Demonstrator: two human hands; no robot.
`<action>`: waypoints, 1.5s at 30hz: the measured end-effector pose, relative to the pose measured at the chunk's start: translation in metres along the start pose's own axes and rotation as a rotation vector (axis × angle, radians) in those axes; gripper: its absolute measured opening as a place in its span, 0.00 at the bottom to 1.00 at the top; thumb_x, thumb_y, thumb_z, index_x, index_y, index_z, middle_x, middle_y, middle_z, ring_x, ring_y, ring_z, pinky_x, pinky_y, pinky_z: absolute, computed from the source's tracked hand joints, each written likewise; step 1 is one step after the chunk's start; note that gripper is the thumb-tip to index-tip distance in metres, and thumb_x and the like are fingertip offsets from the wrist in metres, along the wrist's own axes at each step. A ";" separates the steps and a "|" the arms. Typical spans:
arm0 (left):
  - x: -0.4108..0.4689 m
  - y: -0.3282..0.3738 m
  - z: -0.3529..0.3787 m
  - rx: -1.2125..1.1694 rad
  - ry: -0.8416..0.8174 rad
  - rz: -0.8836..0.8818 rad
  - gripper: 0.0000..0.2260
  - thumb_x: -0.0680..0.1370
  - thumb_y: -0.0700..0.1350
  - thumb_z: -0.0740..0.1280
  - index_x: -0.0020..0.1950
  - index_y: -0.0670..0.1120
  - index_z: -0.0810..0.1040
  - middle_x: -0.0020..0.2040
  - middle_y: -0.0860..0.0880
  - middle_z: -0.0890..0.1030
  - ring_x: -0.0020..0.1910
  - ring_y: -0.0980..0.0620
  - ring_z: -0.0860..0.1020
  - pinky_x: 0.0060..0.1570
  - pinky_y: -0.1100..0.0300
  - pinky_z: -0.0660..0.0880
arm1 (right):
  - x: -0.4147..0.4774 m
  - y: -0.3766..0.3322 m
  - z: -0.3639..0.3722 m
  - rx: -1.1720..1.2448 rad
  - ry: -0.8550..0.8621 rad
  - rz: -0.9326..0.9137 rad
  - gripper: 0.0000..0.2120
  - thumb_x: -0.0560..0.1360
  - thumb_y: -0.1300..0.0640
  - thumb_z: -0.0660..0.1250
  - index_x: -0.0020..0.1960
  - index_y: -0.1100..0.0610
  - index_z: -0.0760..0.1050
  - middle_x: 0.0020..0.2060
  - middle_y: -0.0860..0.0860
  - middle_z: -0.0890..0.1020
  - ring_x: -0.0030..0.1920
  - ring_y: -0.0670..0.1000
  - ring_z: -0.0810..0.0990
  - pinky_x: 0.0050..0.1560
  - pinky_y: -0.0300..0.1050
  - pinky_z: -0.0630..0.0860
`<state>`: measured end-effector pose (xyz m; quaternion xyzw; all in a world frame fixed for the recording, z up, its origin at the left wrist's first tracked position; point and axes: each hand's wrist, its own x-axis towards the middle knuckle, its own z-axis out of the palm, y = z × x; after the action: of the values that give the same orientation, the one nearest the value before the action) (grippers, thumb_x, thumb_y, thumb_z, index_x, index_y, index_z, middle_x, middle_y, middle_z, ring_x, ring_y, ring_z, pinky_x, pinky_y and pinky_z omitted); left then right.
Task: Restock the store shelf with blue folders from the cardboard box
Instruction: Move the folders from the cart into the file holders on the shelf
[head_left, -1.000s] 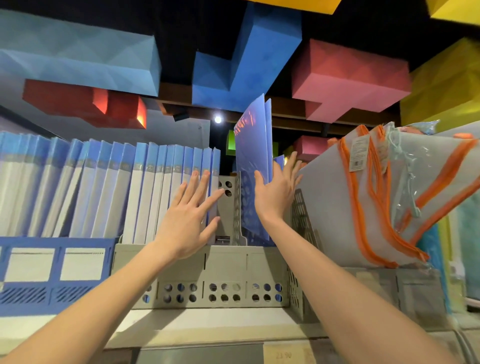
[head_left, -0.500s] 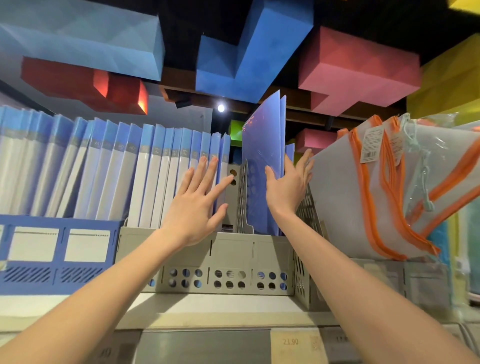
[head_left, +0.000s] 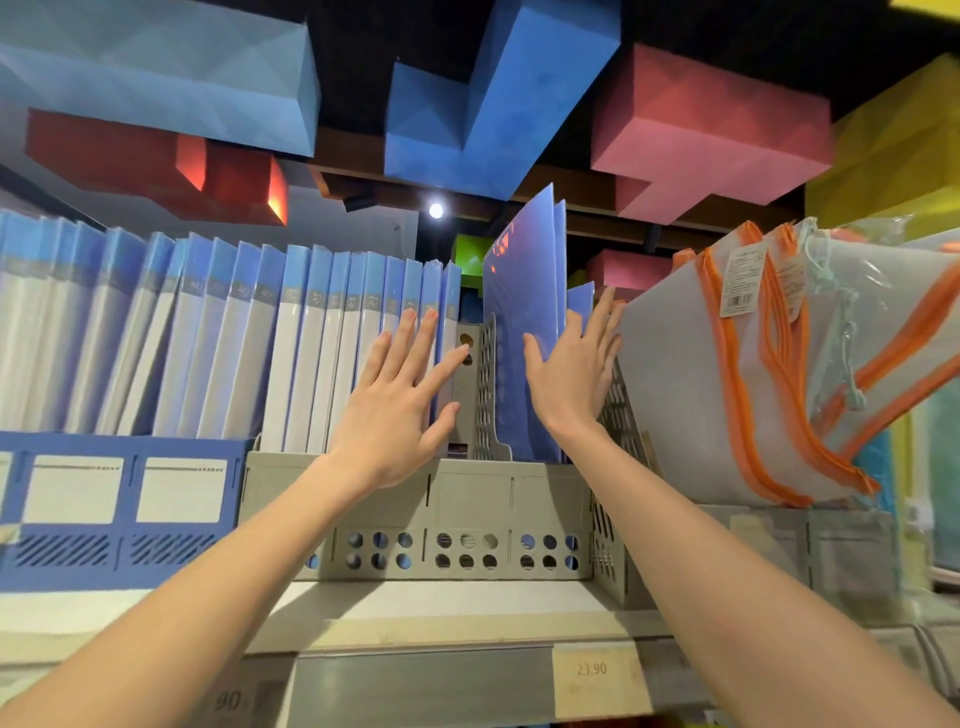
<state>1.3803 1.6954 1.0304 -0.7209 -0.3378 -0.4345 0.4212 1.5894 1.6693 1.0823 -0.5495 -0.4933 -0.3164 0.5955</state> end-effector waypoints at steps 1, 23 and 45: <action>0.000 0.000 0.000 0.000 0.002 -0.002 0.28 0.84 0.58 0.52 0.83 0.55 0.51 0.83 0.44 0.40 0.81 0.45 0.37 0.80 0.43 0.45 | 0.000 0.001 -0.002 -0.020 -0.026 -0.005 0.25 0.81 0.44 0.63 0.71 0.58 0.68 0.81 0.58 0.44 0.80 0.59 0.39 0.79 0.60 0.48; 0.029 0.107 -0.013 -0.912 -0.138 -0.336 0.34 0.75 0.64 0.71 0.77 0.53 0.68 0.72 0.52 0.75 0.69 0.53 0.75 0.67 0.55 0.73 | -0.001 0.028 -0.068 0.596 -0.553 0.119 0.25 0.84 0.46 0.58 0.80 0.49 0.60 0.78 0.47 0.63 0.77 0.49 0.63 0.76 0.47 0.61; 0.056 0.067 0.001 -1.262 -0.444 -0.318 0.36 0.74 0.42 0.77 0.79 0.49 0.66 0.75 0.48 0.71 0.73 0.49 0.72 0.60 0.60 0.77 | -0.015 0.020 -0.057 0.617 -0.335 0.143 0.33 0.76 0.53 0.74 0.78 0.52 0.65 0.74 0.49 0.71 0.74 0.52 0.69 0.67 0.42 0.67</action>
<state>1.4600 1.6751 1.0598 -0.8418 -0.2001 -0.4467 -0.2275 1.6167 1.6154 1.0667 -0.4213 -0.6168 -0.0157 0.6647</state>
